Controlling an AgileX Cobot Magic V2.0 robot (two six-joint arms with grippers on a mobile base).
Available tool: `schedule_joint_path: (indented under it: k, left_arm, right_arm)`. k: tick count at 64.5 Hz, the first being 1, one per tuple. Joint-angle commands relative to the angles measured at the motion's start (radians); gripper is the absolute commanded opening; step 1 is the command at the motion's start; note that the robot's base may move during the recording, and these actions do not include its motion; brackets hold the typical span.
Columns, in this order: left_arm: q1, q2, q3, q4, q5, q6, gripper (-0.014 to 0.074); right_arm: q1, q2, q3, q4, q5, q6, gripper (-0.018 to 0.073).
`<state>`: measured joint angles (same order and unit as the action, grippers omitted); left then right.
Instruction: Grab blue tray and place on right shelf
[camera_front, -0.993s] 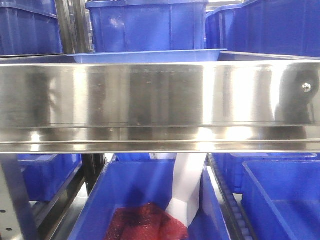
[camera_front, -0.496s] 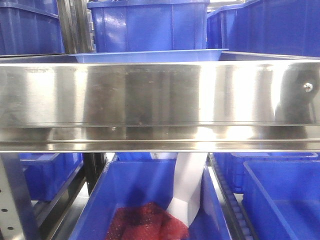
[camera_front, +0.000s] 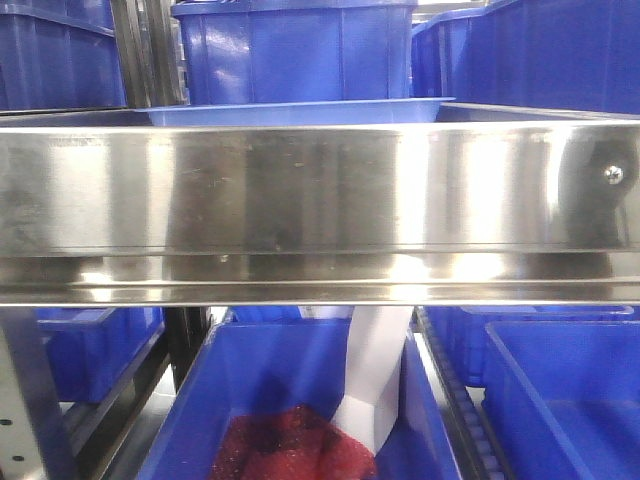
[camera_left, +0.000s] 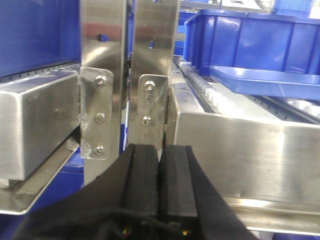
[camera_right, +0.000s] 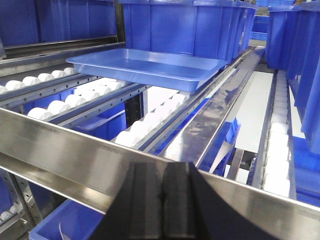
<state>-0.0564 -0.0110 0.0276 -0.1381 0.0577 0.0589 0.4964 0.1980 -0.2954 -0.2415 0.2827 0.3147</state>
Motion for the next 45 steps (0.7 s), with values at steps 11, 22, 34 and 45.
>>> schedule_joint_path:
  k: [11,22,34,45]
  left_arm:
    - [-0.008,-0.015,0.032,0.001,-0.094,0.002,-0.0048]
    - [-0.008,-0.015,0.032,0.001,-0.094,0.002,-0.0048]
    - [-0.008,-0.015,0.032,0.001,-0.094,0.002,-0.0048]
    - [-0.008,-0.015,0.032,0.001,-0.094,0.002,-0.0048]
  right_arm:
    - [0.001,0.010,-0.028,-0.020,-0.091,-0.013,0.0056]
    - [0.001,0.010,-0.028,-0.020,-0.091,-0.013,0.0056]
    - [0.001,0.010,-0.028,-0.020,-0.091,-0.013,0.0056]
    - [0.001,0.010,-0.028,-0.021,-0.087,-0.013,0.0056]
